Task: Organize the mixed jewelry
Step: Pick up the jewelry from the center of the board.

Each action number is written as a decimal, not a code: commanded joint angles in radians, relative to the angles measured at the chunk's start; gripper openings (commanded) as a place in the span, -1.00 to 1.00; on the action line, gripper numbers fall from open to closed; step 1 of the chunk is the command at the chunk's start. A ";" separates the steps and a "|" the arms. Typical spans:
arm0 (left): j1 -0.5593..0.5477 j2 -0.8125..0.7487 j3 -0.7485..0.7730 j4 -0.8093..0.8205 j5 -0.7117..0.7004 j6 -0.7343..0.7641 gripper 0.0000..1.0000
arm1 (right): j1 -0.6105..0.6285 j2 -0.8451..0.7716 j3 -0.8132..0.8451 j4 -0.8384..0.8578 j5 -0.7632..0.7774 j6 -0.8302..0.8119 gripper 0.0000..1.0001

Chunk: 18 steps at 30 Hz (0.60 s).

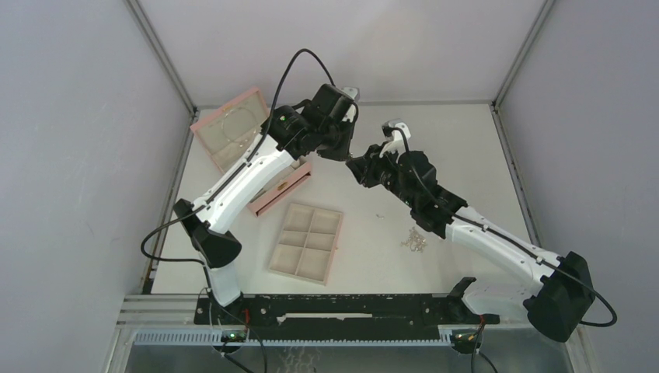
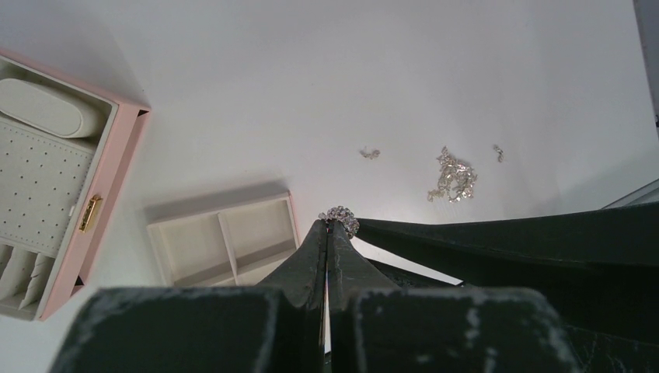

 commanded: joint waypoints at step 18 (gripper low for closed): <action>-0.004 -0.038 0.019 0.012 0.012 0.002 -1.00 | 0.006 -0.002 0.048 0.031 0.058 -0.027 -0.84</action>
